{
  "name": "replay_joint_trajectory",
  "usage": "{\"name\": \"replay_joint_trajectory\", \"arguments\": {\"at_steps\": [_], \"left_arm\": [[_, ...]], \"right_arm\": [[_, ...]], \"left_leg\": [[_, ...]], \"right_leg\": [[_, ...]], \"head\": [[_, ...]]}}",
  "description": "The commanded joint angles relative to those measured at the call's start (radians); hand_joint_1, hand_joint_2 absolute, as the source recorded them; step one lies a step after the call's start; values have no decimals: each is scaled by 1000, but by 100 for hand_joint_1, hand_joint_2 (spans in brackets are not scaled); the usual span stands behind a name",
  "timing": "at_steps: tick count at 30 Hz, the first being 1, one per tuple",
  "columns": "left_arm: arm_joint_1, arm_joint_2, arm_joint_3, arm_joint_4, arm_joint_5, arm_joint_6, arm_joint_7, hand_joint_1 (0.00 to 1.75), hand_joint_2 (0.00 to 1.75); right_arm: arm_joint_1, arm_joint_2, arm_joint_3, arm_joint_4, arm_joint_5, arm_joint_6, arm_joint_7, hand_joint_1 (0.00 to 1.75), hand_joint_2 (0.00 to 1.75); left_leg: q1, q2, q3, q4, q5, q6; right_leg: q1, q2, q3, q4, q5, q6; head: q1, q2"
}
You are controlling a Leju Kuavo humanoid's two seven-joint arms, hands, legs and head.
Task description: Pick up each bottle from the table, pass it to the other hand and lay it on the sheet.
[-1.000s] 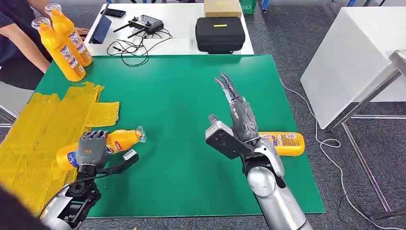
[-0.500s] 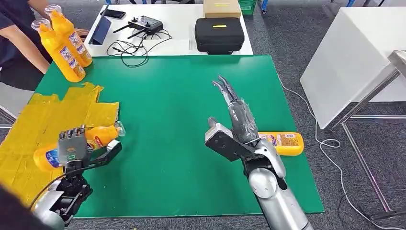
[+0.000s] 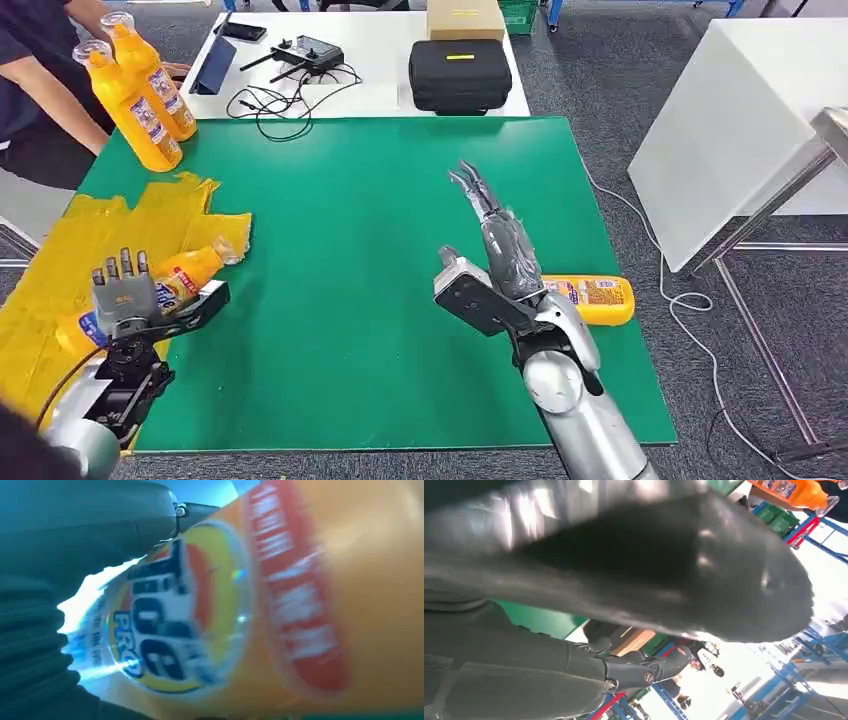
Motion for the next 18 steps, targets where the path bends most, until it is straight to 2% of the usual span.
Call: {"name": "replay_joint_trajectory", "arguments": {"at_steps": [1, 5, 9, 11, 13, 15, 18], "left_arm": [[-29, -36, 30, 55, 6, -9, -9, 0, 0], [-38, -45, 40, 49, 16, 12, -81, 0, 0], [-47, -71, 78, 31, 61, 78, -221, 0, 0], [-50, -73, 78, 31, 61, 76, -220, 0, 0], [-47, -91, 134, 6, 149, 219, -386, 0, 0], [-54, -107, 173, -21, 231, 325, -500, 0, 0], [1, -137, 301, -260, 355, 343, -642, 0, 0]], "right_arm": [[-19, -12, -11, 40, 0, -5, 5, 0, 0], [-30, -3, -12, 52, 6, -4, 5, 0, 0], [-37, 2, -23, 54, 20, -5, 8, 0, 0], [-38, 0, -24, 53, 20, -5, 8, 0, 0], [-27, -3, -43, 41, 24, -6, 9, 0, 0], [-26, -10, -54, 46, 24, -4, 8, 0, 0], [-53, -12, -54, 98, 13, -7, -19, 0, 0]], "left_leg": [[0, -1, 4, -1, -1, 1], [0, -1, 2, -1, -1, 0], [0, -3, 3, -1, -1, 0], [-1, -3, 1, 0, 0, 0], [0, -3, 1, 0, 0, 0], [0, -4, 1, 0, -1, 0], [0, -6, 1, 0, -1, 0]], "right_leg": [[0, -2, 4, -1, -1, 1], [0, -2, 3, -1, -1, 1], [0, -4, 4, -1, -2, 1], [0, -4, 2, -1, -1, 1], [0, -4, 2, -1, -1, 1], [1, -4, 3, -1, -1, 1], [1, -7, 3, -1, -2, 1]], "head": [[0, 0], [0, 0], [0, 0], [0, 0], [0, 0], [0, 0], [0, 0]]}}
